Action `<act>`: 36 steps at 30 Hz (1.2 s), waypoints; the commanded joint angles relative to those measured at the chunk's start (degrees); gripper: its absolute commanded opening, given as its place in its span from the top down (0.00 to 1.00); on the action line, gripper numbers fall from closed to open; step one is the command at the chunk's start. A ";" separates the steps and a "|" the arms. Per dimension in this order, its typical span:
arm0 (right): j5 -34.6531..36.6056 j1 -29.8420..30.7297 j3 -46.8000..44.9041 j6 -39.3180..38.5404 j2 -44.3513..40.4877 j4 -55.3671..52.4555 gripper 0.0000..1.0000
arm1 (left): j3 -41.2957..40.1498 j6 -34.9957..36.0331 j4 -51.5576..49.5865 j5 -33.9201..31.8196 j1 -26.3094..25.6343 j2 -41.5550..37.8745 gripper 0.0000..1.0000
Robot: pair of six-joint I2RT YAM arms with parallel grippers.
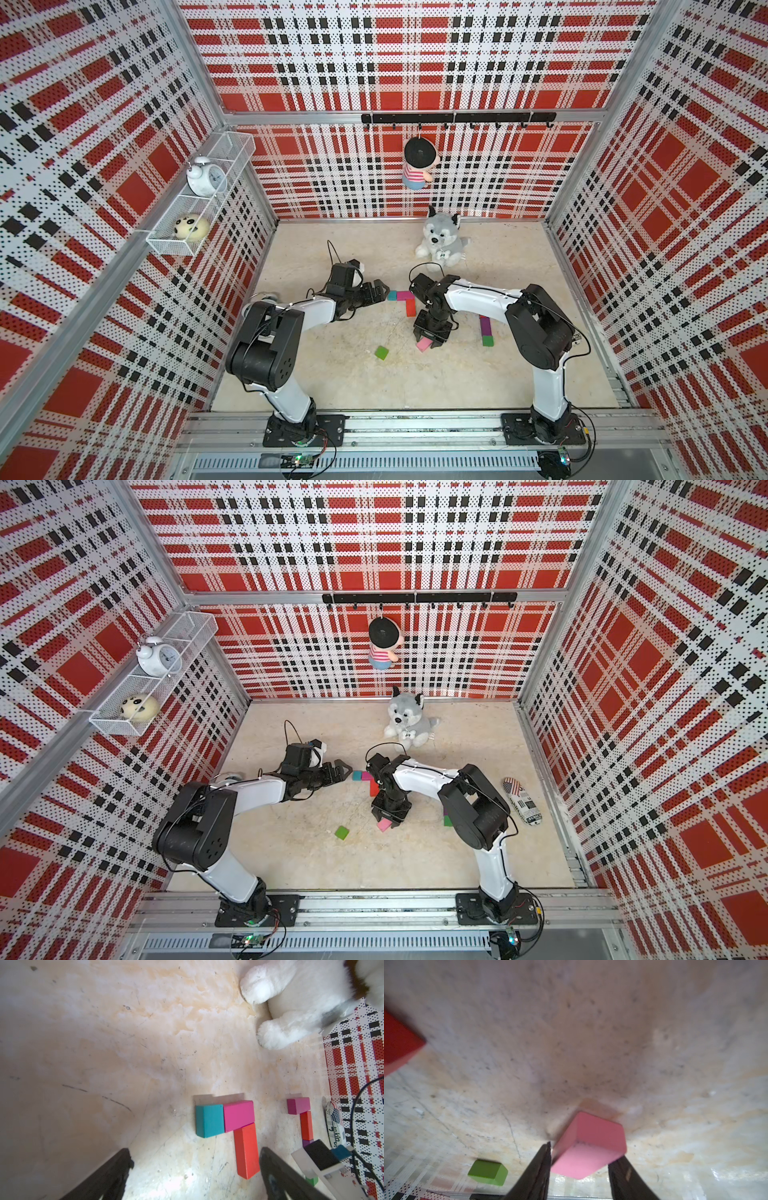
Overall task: Assemble the number 7 with building blocks
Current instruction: Pick up the building block from the center of the board, then assemble the building block at the center of the board.
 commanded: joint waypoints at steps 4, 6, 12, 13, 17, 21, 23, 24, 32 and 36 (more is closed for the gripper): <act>5.76 -0.35 3.16 -6.49 3.90 -4.17 0.66 | -0.61 0.82 1.51 0.54 0.28 -0.56 0.02; 6.73 -0.26 4.34 -8.00 4.38 -4.96 0.70 | -0.67 0.77 1.52 0.54 0.34 -0.56 0.02; 14.94 1.32 11.85 -13.17 3.44 -9.31 0.78 | -0.87 0.67 0.91 0.54 2.52 -1.04 0.02; 16.30 1.85 13.55 -13.46 3.07 -10.19 0.78 | -0.87 0.44 0.90 0.52 2.71 -1.16 0.02; 20.68 4.10 18.50 -13.76 1.93 -12.06 0.78 | -1.27 -0.47 1.34 0.72 3.58 -1.98 0.02; 22.51 6.35 21.71 -15.13 3.38 -13.50 0.76 | -1.88 -1.01 1.52 0.37 3.93 -3.79 0.02; 22.83 6.81 21.89 -15.43 4.40 -13.84 0.76 | -2.01 -1.28 1.49 0.45 3.95 -4.24 0.02; 22.58 6.90 21.50 -15.30 4.77 -13.59 0.75 | -2.01 -1.45 1.43 0.59 3.91 -4.30 0.02; 20.98 7.21 18.51 -16.19 6.33 -9.33 0.74 | -2.81 -2.61 1.16 0.37 3.82 -4.43 0.02; 20.27 7.17 18.58 -17.65 8.05 -7.85 0.73 | -2.32 -2.69 0.52 0.19 3.73 -4.25 0.02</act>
